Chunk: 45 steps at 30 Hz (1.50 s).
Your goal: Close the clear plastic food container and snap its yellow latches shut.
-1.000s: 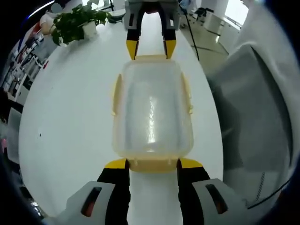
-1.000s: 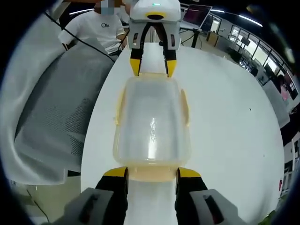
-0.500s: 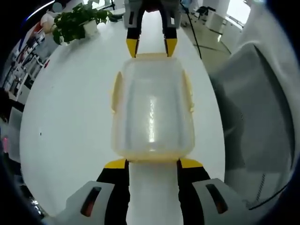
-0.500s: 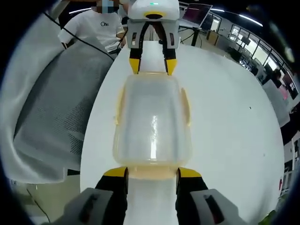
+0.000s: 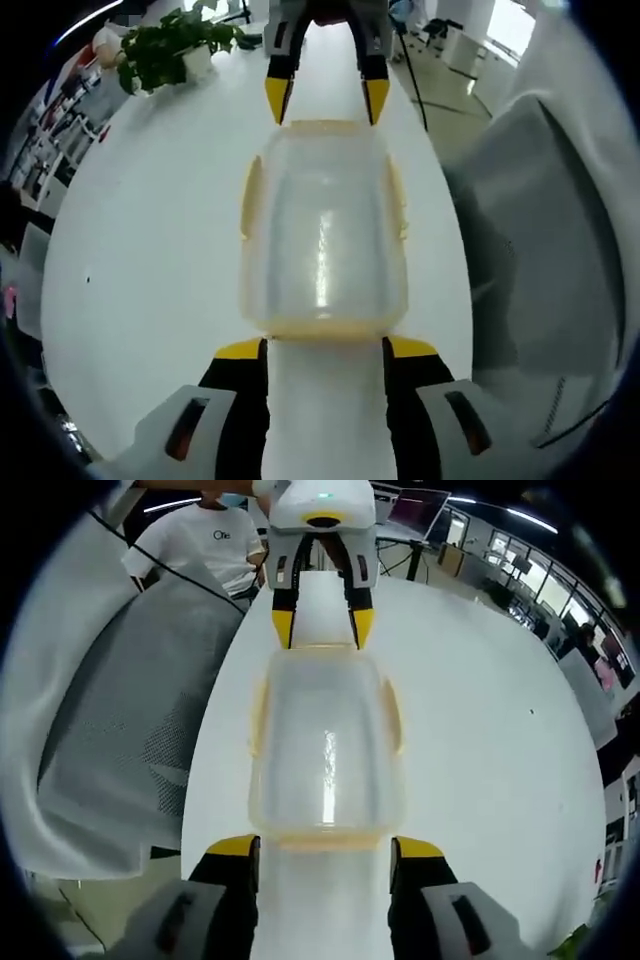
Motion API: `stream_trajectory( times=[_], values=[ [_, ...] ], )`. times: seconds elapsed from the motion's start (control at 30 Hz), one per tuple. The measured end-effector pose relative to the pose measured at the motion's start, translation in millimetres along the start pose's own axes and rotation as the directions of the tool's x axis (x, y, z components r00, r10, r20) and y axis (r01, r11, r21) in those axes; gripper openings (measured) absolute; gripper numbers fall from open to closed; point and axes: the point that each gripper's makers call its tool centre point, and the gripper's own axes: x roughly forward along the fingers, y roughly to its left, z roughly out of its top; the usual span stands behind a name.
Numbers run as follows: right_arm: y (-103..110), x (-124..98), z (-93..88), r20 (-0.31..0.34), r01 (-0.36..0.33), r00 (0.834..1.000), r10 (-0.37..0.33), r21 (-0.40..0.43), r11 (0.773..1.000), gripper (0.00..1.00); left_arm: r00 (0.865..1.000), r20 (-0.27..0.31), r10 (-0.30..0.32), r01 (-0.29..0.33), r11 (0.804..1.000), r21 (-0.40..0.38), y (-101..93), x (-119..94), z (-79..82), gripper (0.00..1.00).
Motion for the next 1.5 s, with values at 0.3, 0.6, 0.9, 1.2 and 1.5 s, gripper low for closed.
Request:
stream_trajectory(
  times=[0.3,0.6,0.9,1.2,1.5],
  values=[
    [-3,-14,16.1,0.096,0.034,0.993,-0.067,0.315,0.949,0.59,0.990,0.133,0.038,-0.001,0.964,-0.265,-0.2,-16,17.1,0.69],
    [-5,-13,32.6,0.179,0.026,0.970,-0.163,0.594,0.804,0.48,0.956,0.253,0.149,0.047,0.773,-0.633,7.5,-16,25.9,0.67],
    [-10,-9,20.3,0.091,0.101,0.967,-0.239,0.725,0.682,0.51,0.947,0.219,0.235,0.033,0.605,-0.795,8.3,-10,14.4,0.63],
    [-7,3,20.1,0.058,0.095,0.971,-0.230,0.793,0.602,0.47,0.942,0.200,0.269,0.072,0.419,-0.905,9.5,-2,12.0,0.62],
    [-10,10,18.0,0.044,0.093,0.971,-0.237,0.839,0.536,0.44,0.944,0.199,0.262,0.086,0.387,-0.918,9.0,6,20.3,0.59]
  ],
)
